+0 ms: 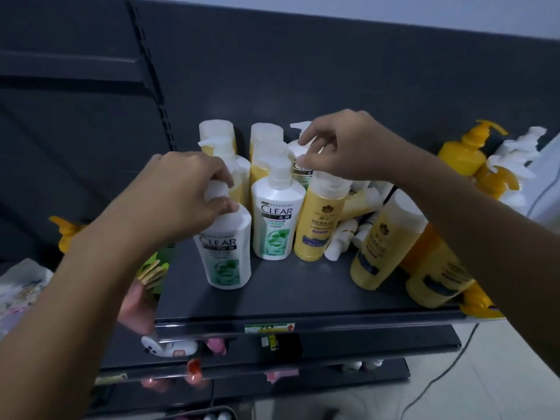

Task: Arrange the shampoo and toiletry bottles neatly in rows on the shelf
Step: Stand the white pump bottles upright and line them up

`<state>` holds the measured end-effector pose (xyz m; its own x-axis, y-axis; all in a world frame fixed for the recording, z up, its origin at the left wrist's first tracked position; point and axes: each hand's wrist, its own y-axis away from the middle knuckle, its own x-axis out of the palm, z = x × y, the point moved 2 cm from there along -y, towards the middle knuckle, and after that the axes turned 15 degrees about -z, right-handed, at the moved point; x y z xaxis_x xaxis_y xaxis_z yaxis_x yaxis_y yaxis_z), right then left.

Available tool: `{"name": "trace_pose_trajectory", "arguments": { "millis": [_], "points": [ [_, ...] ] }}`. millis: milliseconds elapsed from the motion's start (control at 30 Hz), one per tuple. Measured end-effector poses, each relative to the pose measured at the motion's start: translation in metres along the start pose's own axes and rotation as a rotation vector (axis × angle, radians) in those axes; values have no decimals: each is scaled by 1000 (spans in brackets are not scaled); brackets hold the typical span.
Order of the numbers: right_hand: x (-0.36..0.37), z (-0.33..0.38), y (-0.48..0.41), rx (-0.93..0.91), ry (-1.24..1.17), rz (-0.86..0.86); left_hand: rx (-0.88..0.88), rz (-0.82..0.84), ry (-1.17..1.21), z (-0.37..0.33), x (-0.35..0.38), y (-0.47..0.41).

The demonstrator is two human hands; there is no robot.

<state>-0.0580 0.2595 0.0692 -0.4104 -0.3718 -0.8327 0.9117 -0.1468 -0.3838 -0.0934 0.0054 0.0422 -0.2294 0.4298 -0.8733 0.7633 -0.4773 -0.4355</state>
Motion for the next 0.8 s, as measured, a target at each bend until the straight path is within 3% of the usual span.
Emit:
{"name": "trace_pose_trajectory", "arguments": {
  "millis": [233, 533, 700, 800],
  "points": [
    [38, 14, -6, -139, 136, 59, -77, -30, 76, -8, -1, 5],
    [28, 9, -12, -128, 81, 173, -26, -77, 220, -53, 22, 5],
    [7, -12, -8, -46, 219, 304, -23, -112, 236, -68, 30, 3],
    [7, -22, -2, -10, 308, 290, -55, -65, 310, -64, 28, 4]
  ]
}}
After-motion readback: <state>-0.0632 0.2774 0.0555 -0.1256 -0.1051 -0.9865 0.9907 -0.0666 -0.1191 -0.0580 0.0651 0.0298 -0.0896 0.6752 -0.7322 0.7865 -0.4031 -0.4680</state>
